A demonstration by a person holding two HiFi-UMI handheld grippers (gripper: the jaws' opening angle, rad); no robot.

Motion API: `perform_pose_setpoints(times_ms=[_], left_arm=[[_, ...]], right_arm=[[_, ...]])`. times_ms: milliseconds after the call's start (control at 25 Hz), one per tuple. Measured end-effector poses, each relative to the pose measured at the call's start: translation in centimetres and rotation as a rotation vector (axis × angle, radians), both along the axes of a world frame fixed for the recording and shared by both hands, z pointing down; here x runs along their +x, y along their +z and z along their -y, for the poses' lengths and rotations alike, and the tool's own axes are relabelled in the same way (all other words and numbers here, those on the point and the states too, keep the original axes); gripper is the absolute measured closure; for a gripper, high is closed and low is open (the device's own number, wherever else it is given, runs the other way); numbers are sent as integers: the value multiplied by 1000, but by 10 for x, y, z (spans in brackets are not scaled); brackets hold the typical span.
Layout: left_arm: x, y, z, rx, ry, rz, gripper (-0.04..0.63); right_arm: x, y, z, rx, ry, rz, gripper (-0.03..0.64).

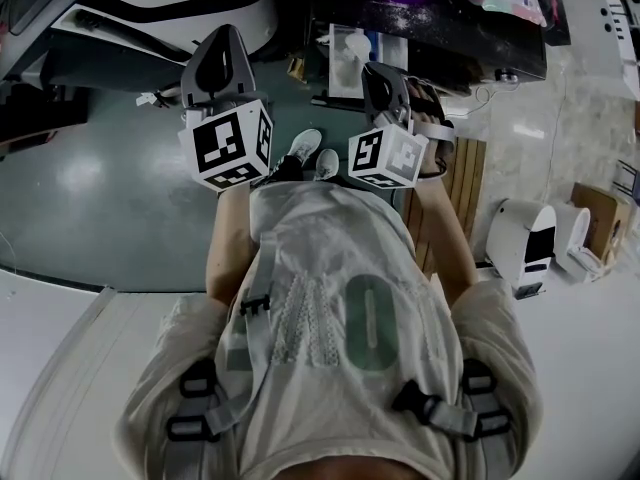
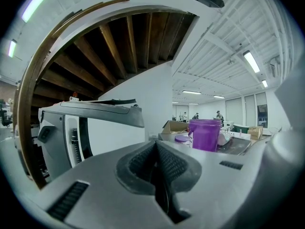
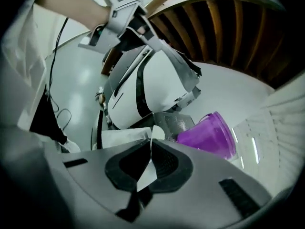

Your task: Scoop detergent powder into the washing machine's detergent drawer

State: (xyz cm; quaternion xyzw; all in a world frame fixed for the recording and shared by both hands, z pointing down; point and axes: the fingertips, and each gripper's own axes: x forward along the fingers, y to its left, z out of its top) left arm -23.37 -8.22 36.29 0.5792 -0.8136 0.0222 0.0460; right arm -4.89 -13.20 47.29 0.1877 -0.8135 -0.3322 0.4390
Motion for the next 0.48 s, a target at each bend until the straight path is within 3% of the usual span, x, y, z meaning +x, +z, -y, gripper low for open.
perform_pose_setpoints(times_ms=[200,480], left_arm=[[0,3,0,-10,-5,1,575],[2,6,-1,-21,-7,-2,575]], right_arm=[[2,10,0,186,-125,-167,607],[3,12,0,194,-160,-178,606]])
